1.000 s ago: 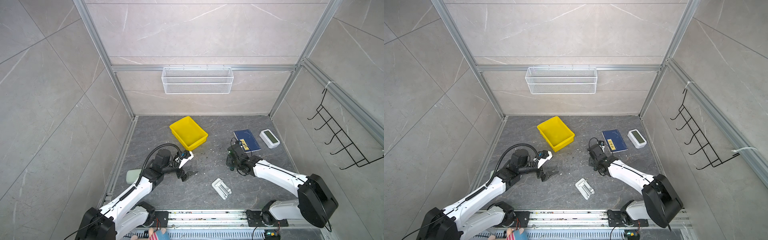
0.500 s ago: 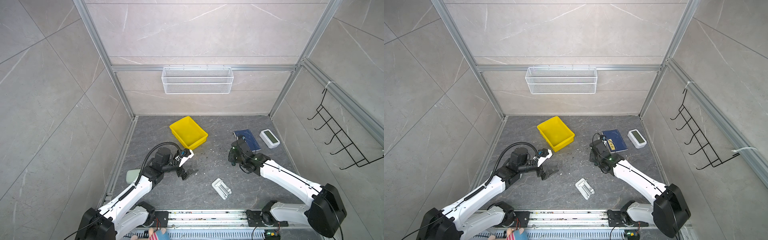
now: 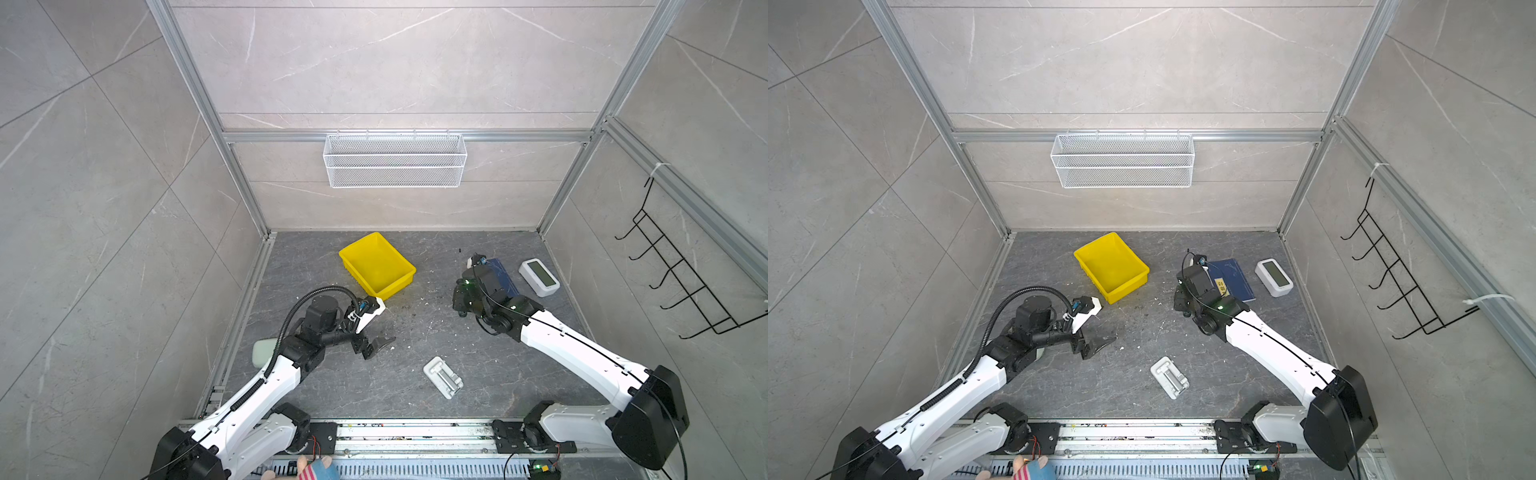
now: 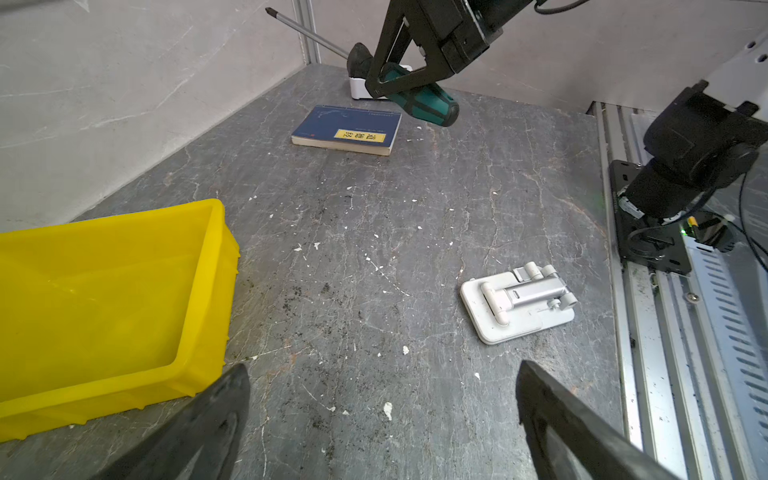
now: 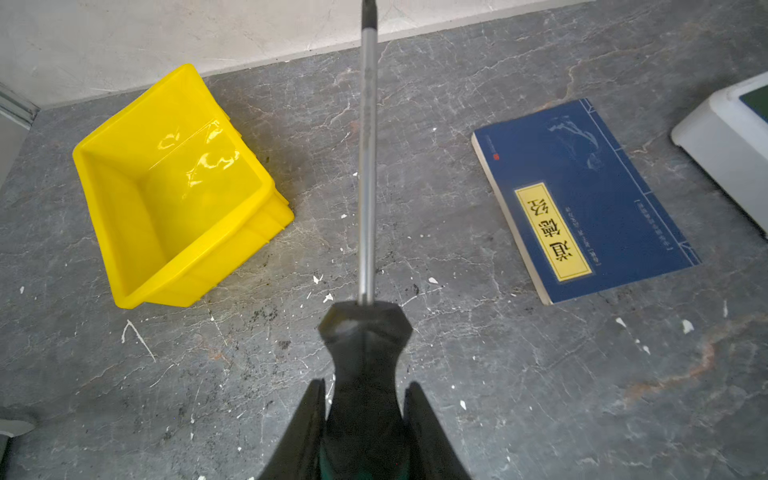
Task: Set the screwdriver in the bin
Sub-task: 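Lift the screwdriver with the right gripper off the table, then carry the screwdriver with the right gripper over the yellow bin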
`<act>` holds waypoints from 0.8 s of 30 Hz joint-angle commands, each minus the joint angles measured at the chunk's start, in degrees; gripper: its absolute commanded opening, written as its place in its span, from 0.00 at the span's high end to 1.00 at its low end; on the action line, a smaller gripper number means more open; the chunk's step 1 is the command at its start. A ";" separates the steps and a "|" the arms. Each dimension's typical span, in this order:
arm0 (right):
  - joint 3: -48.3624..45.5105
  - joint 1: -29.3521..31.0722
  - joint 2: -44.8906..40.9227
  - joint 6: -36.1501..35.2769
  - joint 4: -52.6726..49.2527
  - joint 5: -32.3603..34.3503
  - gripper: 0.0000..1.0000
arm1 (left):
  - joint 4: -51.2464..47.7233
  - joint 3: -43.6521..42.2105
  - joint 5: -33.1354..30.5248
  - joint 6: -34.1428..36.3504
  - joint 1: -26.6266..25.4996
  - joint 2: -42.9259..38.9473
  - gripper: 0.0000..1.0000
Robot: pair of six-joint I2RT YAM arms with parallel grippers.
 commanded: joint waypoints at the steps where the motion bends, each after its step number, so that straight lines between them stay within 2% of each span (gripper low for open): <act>1: 3.33 0.82 1.89 -1.98 1.25 -1.15 1.00 | 1.81 -0.33 -1.76 -2.35 -0.19 -1.82 0.00; 9: 7.61 2.15 7.04 -3.38 3.93 -4.53 1.00 | -0.60 0.80 -8.30 -7.08 -0.19 -2.52 0.00; 16: 13.86 3.27 14.34 -5.72 6.77 -9.23 1.00 | 1.08 -1.44 -13.58 -9.96 0.24 -4.36 0.00; 24: 23.86 3.92 24.92 -10.75 9.20 -15.04 1.00 | 4.63 -2.75 -14.87 -13.08 3.68 -4.21 0.00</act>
